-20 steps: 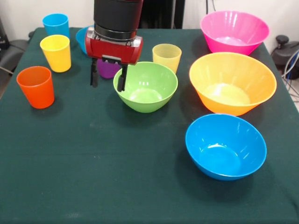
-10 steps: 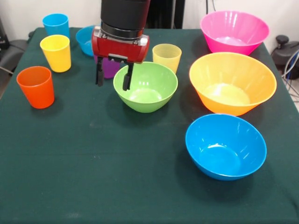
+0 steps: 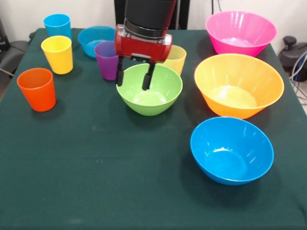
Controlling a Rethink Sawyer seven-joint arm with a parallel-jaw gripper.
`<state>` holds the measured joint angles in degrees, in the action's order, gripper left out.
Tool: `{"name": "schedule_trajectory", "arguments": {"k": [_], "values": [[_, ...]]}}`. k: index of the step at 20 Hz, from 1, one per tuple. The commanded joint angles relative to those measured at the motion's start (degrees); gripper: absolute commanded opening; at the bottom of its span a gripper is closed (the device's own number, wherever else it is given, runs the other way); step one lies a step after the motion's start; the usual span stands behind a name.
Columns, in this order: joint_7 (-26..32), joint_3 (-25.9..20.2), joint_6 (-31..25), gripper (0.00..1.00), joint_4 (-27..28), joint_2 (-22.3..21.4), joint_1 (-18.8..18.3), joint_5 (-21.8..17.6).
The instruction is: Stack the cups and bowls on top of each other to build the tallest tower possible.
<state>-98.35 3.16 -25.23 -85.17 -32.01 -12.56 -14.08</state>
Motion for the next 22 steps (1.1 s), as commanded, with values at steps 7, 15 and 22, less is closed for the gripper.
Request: {"name": "schedule_trajectory", "arguments": {"k": [7,15,22], "values": [[-7.22,-4.52,10.37,1.0,-5.91,7.67,-1.88,-0.78],[-4.38,-9.2,11.28,1.0,-8.35,7.88,-7.72,-0.01],[-2.62,-11.25,11.1,1.0,-8.61,8.08,-10.82,-1.32]]}}
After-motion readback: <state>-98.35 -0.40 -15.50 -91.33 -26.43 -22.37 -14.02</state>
